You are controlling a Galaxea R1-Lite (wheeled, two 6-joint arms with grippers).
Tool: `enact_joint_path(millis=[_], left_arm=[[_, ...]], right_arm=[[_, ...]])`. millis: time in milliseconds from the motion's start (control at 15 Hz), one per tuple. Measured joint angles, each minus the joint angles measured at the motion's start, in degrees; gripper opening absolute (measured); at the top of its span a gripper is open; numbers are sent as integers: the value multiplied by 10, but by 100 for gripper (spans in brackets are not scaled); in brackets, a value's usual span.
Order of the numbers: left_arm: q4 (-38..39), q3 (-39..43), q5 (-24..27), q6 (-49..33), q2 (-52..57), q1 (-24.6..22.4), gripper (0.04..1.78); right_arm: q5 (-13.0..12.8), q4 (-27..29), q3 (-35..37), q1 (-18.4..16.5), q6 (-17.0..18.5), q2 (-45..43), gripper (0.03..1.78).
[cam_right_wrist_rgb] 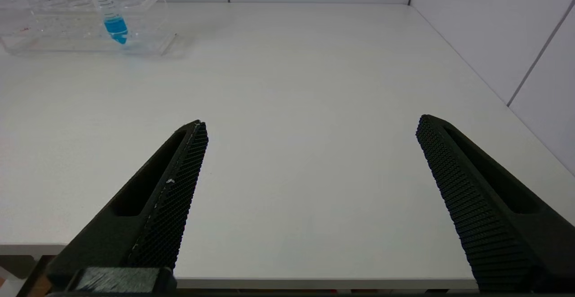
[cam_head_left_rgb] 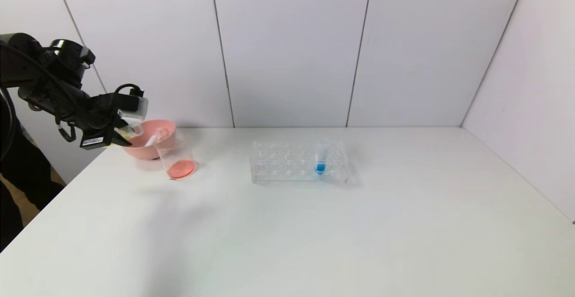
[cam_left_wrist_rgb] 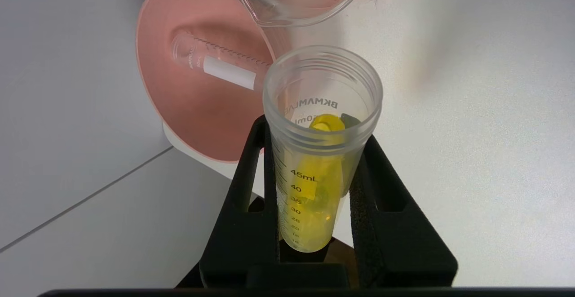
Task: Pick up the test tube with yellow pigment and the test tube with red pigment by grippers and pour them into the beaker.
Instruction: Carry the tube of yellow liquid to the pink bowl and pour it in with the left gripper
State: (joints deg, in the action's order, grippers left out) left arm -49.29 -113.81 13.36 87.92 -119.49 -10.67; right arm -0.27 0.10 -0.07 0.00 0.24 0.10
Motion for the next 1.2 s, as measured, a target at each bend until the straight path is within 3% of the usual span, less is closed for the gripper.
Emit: enact_joint_path(millis=[400,1200], left_arm=[[1,-1,-3,-1,-2,6,46],[2,-2,-65,-10,-4,31,46]], right_arm=[[0,0,0,0,0,0,170],[0,0,0,0,0,0,170]])
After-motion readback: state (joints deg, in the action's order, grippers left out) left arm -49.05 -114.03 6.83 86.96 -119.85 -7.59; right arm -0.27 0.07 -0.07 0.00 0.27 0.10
